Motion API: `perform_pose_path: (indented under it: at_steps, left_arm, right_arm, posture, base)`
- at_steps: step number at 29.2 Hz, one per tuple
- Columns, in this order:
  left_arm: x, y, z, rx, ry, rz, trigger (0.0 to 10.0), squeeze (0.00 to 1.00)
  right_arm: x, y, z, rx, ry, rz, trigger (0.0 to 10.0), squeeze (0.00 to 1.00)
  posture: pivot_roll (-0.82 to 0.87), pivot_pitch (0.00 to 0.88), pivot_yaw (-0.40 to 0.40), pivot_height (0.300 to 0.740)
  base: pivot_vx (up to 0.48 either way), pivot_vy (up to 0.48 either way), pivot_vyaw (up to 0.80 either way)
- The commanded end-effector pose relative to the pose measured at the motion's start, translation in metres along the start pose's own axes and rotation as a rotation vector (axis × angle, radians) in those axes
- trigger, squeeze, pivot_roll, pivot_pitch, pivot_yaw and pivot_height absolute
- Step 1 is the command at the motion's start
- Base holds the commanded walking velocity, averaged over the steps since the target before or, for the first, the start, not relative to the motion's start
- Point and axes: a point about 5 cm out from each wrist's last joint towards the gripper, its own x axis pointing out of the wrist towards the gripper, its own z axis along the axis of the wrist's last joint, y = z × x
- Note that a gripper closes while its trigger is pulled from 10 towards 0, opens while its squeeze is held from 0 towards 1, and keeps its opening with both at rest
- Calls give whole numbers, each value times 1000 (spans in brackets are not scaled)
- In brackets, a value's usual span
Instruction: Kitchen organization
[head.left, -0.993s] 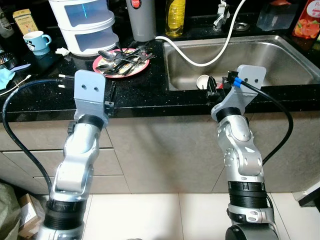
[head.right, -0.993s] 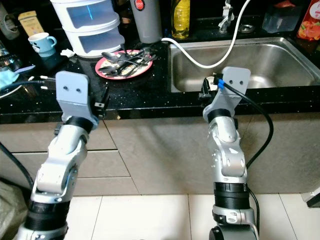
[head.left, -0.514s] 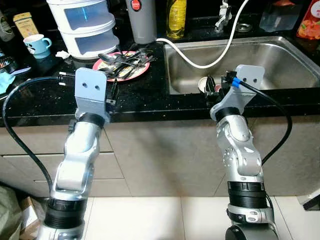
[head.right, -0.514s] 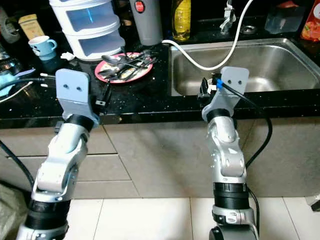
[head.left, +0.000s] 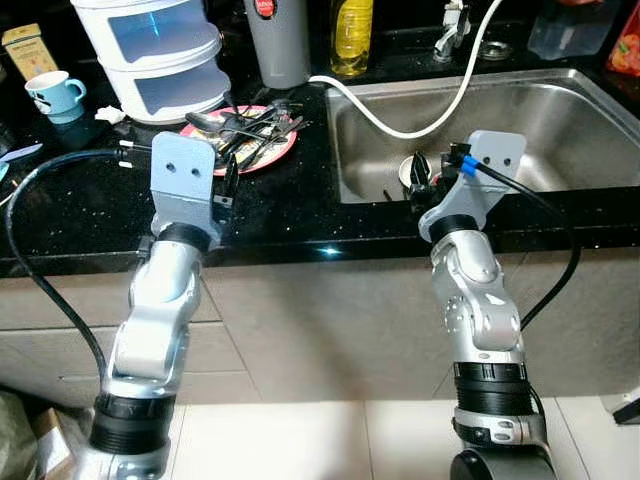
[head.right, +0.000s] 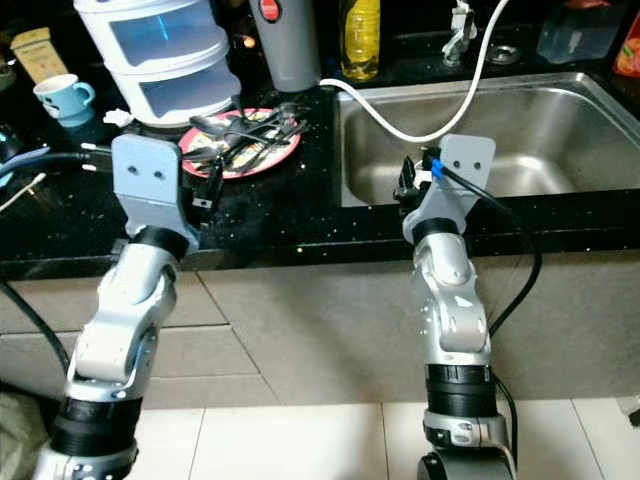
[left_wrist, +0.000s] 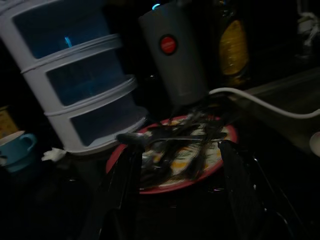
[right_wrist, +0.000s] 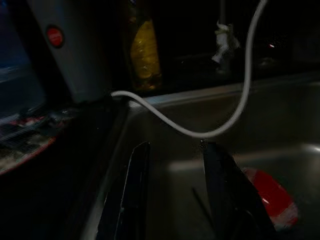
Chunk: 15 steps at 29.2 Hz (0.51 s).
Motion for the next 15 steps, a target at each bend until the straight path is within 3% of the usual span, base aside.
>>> perform_pose_path:
  at_steps: [1,15]
  left_arm:
    - [0,3,-3,6,9,11,10000,0]
    - [1,1,-3,8,6,4,10000,0]
  right_arm:
    - [0,8,-1,16,-1,25,10000,0]
    - [0,7,-1,15,-3,22,10000,0]
  posture:
    - [85,0,127,740]
    - [81,0,130,740]
  base:
    - [446,0,0]
    - [444,0,0]
